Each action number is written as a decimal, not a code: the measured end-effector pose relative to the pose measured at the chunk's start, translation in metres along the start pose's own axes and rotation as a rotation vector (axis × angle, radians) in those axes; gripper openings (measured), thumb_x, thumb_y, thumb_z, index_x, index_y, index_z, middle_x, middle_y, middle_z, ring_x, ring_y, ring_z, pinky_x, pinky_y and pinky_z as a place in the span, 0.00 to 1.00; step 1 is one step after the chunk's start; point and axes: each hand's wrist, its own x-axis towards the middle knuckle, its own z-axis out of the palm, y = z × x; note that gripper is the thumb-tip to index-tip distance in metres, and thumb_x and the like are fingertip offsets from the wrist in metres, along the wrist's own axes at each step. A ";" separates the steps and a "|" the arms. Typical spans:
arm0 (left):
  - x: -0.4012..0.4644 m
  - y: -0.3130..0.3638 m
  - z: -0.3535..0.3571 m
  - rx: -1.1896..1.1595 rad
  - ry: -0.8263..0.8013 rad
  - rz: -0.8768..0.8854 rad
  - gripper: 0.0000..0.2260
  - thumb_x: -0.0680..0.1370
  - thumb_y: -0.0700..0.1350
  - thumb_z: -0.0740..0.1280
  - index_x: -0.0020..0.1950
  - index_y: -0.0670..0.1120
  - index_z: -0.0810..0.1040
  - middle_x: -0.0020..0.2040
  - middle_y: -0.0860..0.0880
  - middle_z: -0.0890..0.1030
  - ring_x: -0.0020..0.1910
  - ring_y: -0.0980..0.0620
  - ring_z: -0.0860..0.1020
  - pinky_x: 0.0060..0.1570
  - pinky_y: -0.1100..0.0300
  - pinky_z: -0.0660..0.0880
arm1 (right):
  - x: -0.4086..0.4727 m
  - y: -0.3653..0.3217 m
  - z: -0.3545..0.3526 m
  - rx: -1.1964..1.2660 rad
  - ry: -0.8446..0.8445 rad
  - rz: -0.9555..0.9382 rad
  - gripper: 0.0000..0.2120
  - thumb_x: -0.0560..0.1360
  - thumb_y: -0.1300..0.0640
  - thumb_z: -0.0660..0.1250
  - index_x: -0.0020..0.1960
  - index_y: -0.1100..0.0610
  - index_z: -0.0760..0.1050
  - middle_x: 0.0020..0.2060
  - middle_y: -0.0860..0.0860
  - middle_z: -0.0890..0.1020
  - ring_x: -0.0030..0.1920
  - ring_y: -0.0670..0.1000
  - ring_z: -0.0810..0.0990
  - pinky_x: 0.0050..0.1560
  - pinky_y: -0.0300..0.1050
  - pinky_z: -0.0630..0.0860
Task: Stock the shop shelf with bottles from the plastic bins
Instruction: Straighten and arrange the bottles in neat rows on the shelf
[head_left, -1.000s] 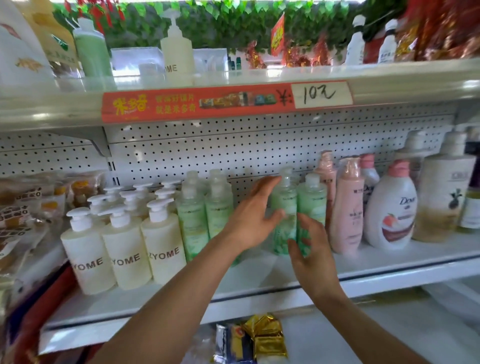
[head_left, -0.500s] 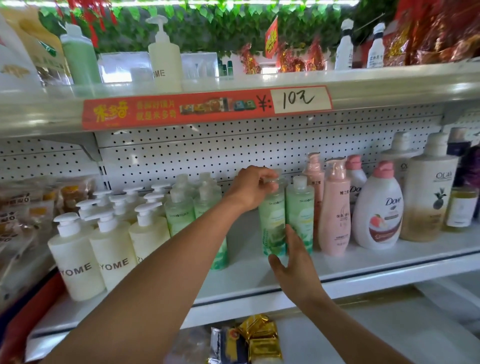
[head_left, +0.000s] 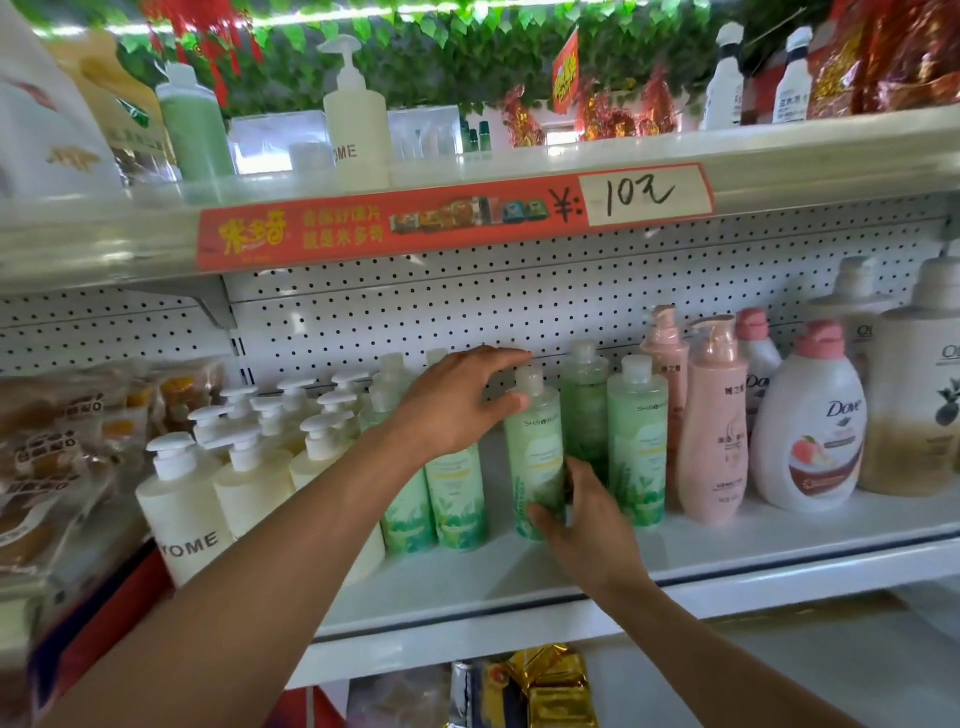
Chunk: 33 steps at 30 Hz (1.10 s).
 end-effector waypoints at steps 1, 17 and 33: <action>0.000 -0.003 -0.002 0.031 -0.013 0.003 0.21 0.79 0.55 0.64 0.73 0.59 0.67 0.73 0.56 0.69 0.70 0.53 0.67 0.69 0.53 0.65 | 0.003 -0.001 0.002 0.001 -0.007 0.003 0.28 0.73 0.50 0.71 0.69 0.52 0.64 0.60 0.47 0.77 0.61 0.49 0.76 0.59 0.52 0.76; 0.064 -0.036 -0.029 0.133 -0.297 -0.176 0.21 0.82 0.38 0.55 0.72 0.54 0.70 0.74 0.47 0.68 0.64 0.46 0.74 0.50 0.64 0.68 | 0.076 -0.016 0.038 -0.018 -0.098 0.083 0.21 0.73 0.51 0.71 0.62 0.53 0.68 0.55 0.50 0.79 0.55 0.53 0.79 0.55 0.52 0.78; 0.083 -0.048 -0.023 0.069 -0.336 -0.201 0.18 0.84 0.48 0.55 0.74 0.53 0.67 0.74 0.49 0.66 0.68 0.50 0.69 0.59 0.61 0.64 | 0.082 -0.015 0.044 0.013 -0.098 0.146 0.24 0.78 0.56 0.66 0.71 0.55 0.64 0.64 0.53 0.76 0.63 0.54 0.76 0.60 0.46 0.72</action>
